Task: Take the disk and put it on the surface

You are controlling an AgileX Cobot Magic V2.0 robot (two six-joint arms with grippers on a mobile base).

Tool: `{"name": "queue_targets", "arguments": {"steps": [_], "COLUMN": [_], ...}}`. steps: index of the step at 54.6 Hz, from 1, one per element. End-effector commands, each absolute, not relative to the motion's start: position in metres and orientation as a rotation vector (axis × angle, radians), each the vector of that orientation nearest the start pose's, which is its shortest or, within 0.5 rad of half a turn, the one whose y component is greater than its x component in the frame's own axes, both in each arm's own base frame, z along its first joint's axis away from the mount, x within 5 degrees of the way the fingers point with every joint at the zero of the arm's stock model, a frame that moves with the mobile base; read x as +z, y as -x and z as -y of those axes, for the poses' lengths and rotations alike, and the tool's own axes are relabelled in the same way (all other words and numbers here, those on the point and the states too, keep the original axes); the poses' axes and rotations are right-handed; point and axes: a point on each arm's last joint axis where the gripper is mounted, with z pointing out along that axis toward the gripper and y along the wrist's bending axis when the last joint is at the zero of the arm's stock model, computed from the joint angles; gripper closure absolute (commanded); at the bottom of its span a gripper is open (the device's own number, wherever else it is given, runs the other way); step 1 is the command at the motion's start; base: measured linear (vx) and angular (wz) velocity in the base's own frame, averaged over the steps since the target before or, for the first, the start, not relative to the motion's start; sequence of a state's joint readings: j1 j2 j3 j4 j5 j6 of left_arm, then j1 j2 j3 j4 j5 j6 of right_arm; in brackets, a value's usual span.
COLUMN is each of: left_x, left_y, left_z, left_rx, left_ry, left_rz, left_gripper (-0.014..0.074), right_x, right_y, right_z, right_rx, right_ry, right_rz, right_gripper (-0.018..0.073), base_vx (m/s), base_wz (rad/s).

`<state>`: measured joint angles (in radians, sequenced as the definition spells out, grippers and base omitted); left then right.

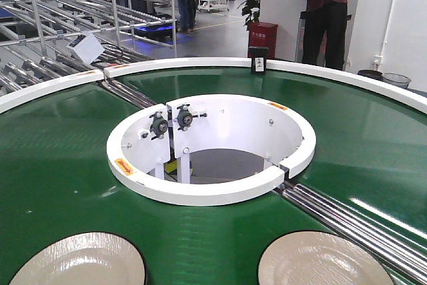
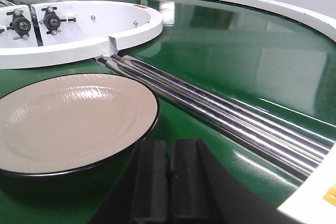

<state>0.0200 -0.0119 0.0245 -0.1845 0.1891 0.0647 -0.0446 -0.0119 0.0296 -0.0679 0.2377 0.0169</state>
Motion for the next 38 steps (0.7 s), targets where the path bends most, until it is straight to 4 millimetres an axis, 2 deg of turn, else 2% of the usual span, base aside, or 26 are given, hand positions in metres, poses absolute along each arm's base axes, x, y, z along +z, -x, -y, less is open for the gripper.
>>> {"name": "queue_targets", "arguments": {"steps": [1,38], "left_x": [0.2013,0.2031], "left_y": [-0.0549,-0.0548], "left_z": [0.0012,0.0008], "left_rx": [-0.103,-0.099], "left_ry": [0.091,0.091], "left_rz": [-1.574,-1.554], "left_gripper": [0.0603,0.0603], "right_x": [0.188,0.188], "right_y": [-0.0561,-0.0561], "right_z": [0.0038,0.0038], "right_rx": [-0.094,-0.094], "right_ry": [0.003,0.003], "right_rz": [-1.654,-1.654], "right_gripper": [0.0567,0.0567], "base_vx": [0.0,0.0], "base_wz": [0.0,0.0]}}
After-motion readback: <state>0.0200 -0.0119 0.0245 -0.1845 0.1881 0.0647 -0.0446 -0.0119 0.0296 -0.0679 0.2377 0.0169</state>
